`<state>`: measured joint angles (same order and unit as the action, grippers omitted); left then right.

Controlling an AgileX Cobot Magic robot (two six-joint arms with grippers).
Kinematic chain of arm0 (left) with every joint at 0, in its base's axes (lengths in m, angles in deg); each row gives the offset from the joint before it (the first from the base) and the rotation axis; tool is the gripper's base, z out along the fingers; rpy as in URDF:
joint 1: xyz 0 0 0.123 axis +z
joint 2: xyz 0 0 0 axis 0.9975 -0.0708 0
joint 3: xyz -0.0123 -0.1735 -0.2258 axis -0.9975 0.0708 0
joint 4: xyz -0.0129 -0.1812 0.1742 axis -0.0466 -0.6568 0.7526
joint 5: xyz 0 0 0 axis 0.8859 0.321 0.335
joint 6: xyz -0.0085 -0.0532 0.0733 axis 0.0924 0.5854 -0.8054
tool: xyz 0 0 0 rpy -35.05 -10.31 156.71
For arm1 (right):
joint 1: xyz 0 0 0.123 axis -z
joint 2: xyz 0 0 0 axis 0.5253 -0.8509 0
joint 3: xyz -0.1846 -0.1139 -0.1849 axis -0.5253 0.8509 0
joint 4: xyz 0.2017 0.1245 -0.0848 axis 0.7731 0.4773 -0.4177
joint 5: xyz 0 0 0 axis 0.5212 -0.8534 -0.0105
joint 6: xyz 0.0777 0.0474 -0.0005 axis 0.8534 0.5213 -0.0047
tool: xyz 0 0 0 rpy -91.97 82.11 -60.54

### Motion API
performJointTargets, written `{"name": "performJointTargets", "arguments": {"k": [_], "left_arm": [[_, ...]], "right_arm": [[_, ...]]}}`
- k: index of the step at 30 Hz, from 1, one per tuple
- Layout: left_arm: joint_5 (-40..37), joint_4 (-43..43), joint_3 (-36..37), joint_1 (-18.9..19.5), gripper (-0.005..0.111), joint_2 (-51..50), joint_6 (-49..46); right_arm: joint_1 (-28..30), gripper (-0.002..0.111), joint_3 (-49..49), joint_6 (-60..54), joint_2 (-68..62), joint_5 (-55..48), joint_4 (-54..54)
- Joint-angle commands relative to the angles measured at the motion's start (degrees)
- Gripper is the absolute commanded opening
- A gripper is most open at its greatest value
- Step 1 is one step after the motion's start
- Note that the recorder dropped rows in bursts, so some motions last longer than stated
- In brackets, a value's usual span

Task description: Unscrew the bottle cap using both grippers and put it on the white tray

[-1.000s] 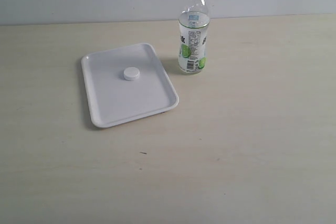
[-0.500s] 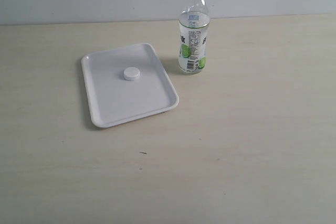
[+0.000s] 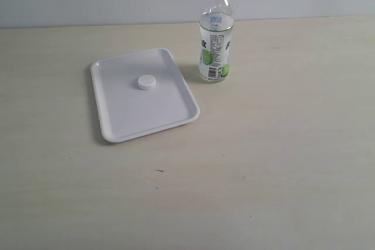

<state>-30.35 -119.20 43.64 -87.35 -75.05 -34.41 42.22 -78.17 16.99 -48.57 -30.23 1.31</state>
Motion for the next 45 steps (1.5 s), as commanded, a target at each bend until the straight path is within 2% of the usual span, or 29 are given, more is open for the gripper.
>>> {"name": "performJointTargets", "arguments": {"k": [1, 8, 10, 13, 19, 21, 22, 23, 28, 30, 31, 35, 42, 45], "left_arm": [[0.9, 0.1, 5.0, -3.0, 0.0, 7.1, 0.1], [9.0, -3.5, 14.2, -8.6, 0.0, 14.9, -0.9], [9.1, -3.0, 15.1, -8.6, 0.0, 14.9, -1.5], [9.5, -3.3, 15.2, -8.4, 0.0, 14.6, -7.1], [9.5, -3.6, 15.2, -8.4, 0.0, 14.6, -8.9], [9.8, 1.2, 15.2, -8.4, 0.0, 14.6, -6.5], [11.9, 10.5, 15.2, -8.4, 0.0, 14.6, 4.5], [12.9, 16.3, 15.2, -8.4, 0.0, 14.6, 12.1], [15.8, 64.5, 15.9, -8.4, 0.0, 14.6, 64.0], [18.0, 78.9, 17.4, -8.4, 0.0, 14.6, 78.3], [20.1, 82.8, 18.7, -8.4, 0.0, 14.7, 83.0], [30.0, 85.9, 22.4, -8.4, 0.0, 14.9, 84.9], [33.0, 87.7, 22.4, -8.4, 0.0, 14.9, 86.6], [32.9, 91.9, 22.4, -8.4, 0.0, 14.9, 90.0]], "right_arm": [[-0.2, 0.0, 0.2, -0.4, 0.3, 0.1, 0.1], [-0.2, 0.0, 0.2, -0.4, 0.3, 0.1, 0.1], [-0.2, 0.0, 0.2, -0.4, 0.3, 0.0, 0.1], [-0.2, 0.0, 0.2, -0.4, 0.3, 0.0, 0.1], [-0.2, 0.0, 0.2, -0.4, 0.3, 0.0, 0.1], [-0.2, 0.0, 0.2, -0.4, 0.3, 0.0, 0.1], [-0.2, 0.0, 0.2, -0.4, 0.3, 0.0, 0.1], [-0.2, 0.0, 0.2, -0.4, 0.3, 0.0, 0.1], [-0.2, 0.0, 0.2, -0.4, 0.3, 0.0, 0.1], [-0.2, 0.0, 0.2, -0.4, 0.3, 0.0, 0.1], [-0.2, 0.0, 0.2, -0.4, 0.3, 0.0, 0.1], [-0.2, 0.0, 0.2, -0.4, 0.3, 0.0, 0.1], [-0.2, 0.0, 0.2, -0.4, 0.3, 1.4, 0.1], [-0.2, 0.0, 0.2, -0.4, 0.3, 1.4, 0.1]]}}
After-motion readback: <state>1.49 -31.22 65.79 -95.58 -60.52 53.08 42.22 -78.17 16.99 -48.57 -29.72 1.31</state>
